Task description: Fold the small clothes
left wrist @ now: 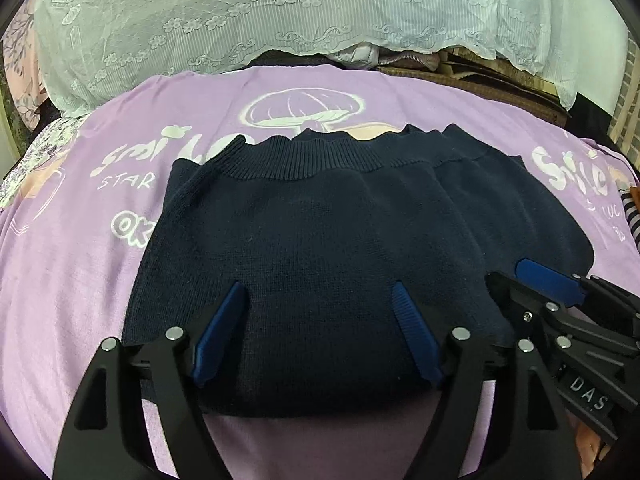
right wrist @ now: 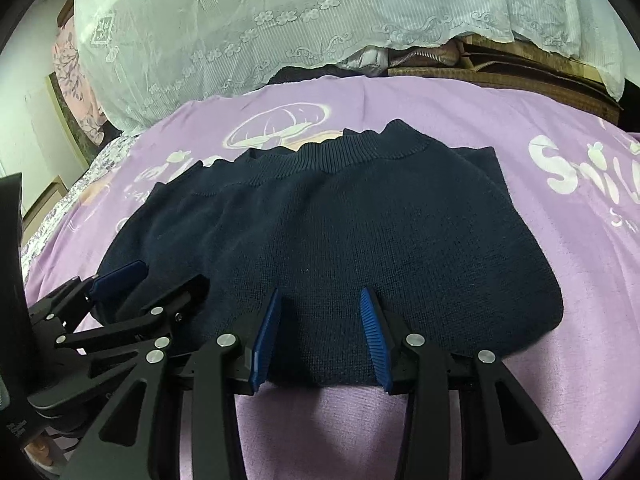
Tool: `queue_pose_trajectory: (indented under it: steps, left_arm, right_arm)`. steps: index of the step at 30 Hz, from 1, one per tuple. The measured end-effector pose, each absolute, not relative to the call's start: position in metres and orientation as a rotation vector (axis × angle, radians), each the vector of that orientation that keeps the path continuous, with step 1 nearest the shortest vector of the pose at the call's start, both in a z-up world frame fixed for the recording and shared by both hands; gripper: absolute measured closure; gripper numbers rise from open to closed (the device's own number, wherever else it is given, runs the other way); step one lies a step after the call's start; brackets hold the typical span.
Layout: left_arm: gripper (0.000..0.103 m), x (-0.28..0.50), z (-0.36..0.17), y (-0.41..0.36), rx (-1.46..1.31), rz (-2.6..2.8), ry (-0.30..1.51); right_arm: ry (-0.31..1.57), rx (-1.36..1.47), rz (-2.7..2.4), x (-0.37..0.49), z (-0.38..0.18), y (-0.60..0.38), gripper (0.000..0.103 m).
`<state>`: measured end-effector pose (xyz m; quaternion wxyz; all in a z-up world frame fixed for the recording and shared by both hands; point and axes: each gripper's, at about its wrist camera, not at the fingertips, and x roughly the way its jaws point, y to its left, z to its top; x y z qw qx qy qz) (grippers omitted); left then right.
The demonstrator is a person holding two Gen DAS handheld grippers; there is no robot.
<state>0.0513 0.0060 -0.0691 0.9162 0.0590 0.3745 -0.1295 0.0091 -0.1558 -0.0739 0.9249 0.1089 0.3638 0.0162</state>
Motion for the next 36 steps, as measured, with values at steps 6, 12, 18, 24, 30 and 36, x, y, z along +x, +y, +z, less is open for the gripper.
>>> queue_pose_trajectory:
  steps: [6, 12, 18, 24, 30, 36]
  left_arm:
    - [0.029, 0.029, -0.054, 0.035, 0.014, -0.255, 0.733]
    - [0.029, 0.026, -0.059, 0.065, -0.086, -0.212, 0.785]
    - [0.022, 0.029, -0.072, 0.047, 0.041, -0.155, 0.819]
    - [0.021, 0.024, -0.065, 0.051, 0.033, -0.158, 0.794]
    - [0.021, 0.04, -0.036, 0.063, -0.023, -0.151, 0.724]
    - [0.021, 0.096, -0.042, 0.091, -0.124, -0.073, 0.814]
  right_arm:
    - [0.696, 0.269, 0.039, -0.011, -0.069, -0.163, 0.061]
    - [0.66, 0.204, 0.065, -0.025, -0.062, -0.147, 0.061]
    - [0.746, 0.183, 0.082, -0.013, -0.072, -0.14, 0.059]
    - [0.743, 0.189, 0.079, -0.015, -0.073, -0.144, 0.059]
    - [0.704, 0.155, 0.075, -0.005, -0.057, -0.137, 0.059]
    - [0.702, 0.144, 0.06, 0.028, -0.051, -0.131, 0.076]
